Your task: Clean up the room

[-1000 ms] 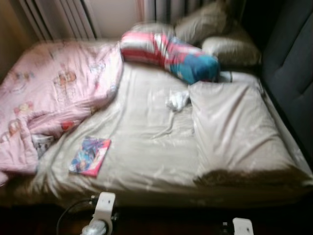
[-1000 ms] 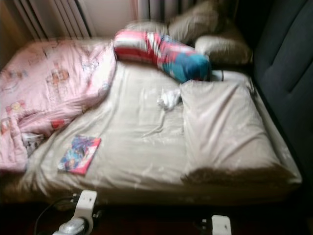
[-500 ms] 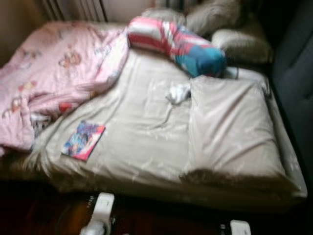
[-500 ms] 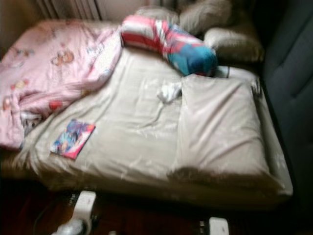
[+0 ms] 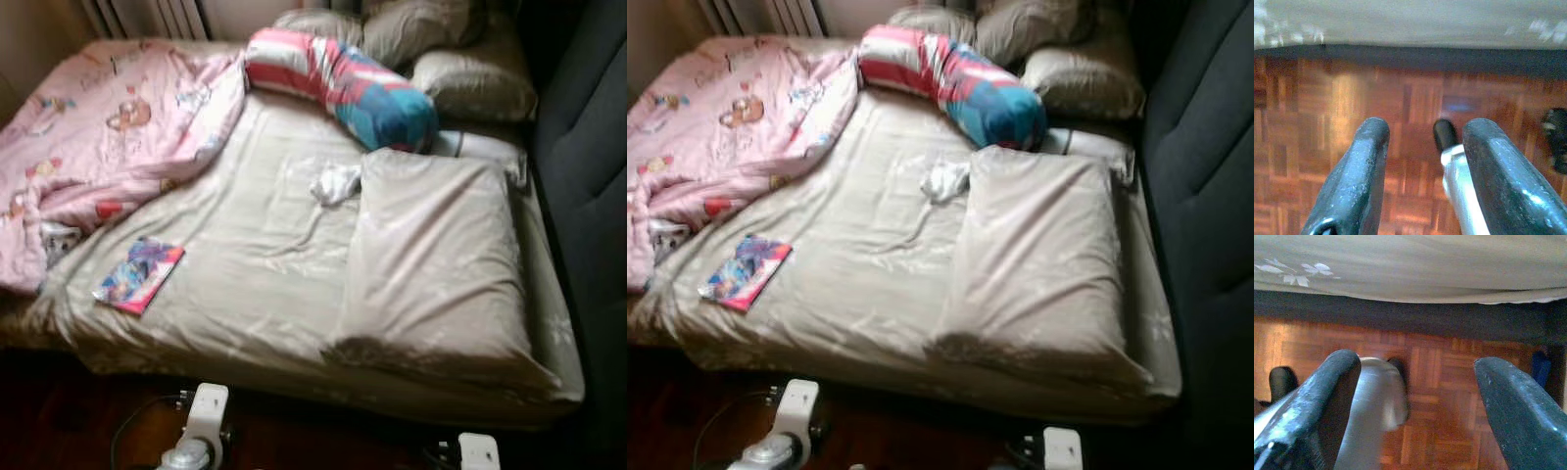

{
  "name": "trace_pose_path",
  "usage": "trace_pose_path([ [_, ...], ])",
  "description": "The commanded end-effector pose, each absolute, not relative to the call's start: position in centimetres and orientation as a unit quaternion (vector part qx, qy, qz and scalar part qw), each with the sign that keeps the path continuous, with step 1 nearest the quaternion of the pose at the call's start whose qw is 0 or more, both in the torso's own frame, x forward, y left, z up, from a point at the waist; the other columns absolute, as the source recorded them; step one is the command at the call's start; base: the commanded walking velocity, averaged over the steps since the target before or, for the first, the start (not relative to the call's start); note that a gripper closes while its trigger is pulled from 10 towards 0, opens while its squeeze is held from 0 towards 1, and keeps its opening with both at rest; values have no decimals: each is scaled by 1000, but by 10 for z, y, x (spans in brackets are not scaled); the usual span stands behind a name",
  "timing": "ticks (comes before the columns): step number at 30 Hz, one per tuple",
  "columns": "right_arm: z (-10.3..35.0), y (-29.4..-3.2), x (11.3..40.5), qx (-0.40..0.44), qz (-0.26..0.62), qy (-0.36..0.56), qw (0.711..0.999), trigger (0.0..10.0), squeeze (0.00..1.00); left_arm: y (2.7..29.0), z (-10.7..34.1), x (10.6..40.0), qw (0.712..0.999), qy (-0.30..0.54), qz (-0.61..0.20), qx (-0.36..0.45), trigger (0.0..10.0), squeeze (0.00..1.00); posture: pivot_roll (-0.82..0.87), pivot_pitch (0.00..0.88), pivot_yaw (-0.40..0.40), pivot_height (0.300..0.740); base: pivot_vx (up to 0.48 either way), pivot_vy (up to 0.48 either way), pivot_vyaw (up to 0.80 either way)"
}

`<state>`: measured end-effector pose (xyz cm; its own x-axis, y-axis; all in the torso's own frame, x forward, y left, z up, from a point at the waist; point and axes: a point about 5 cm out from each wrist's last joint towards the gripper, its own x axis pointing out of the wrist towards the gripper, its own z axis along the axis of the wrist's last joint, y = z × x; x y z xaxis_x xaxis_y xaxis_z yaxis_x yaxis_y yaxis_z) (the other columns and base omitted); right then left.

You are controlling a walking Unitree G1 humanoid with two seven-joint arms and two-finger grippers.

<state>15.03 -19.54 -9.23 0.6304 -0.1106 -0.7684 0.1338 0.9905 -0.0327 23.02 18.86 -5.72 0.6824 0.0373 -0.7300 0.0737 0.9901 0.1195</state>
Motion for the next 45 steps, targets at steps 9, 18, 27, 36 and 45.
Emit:
trace_pose_path([
  [9, -97, -196, 137, 18, -77, 442, 893, 10000, 0, 189, -65, 218, 905, 419, -14, 70, 10000, 0, -66, 188, 39, 740, 0, -197, -464],
  [18, -95, -197, 139, 32, -82, 421, 903, 10000, 0, 180, -44, 249, 932, 357, -23, 60, 10000, 0, -69, 191, 33, 740, 0, 0, 0],
  [27, -38, -197, 240, 49, -81, 253, 963, 10000, 0, 172, 2, 291, 981, 187, -17, 41, 10000, 0, -88, 181, 29, 740, 0, 0, 0],
  [36, 5, -198, 271, 47, -54, 96, 993, 10000, 0, 168, 32, 300, 996, 66, -29, 50, 10000, 0, -109, 161, 26, 740, 0, 0, 0],
  [45, 4, -199, 243, 44, -63, 50, 996, 10000, 0, 178, 42, 283, 999, 4, -16, 50, 10000, 0, -112, 137, 23, 740, 0, 0, 0],
])
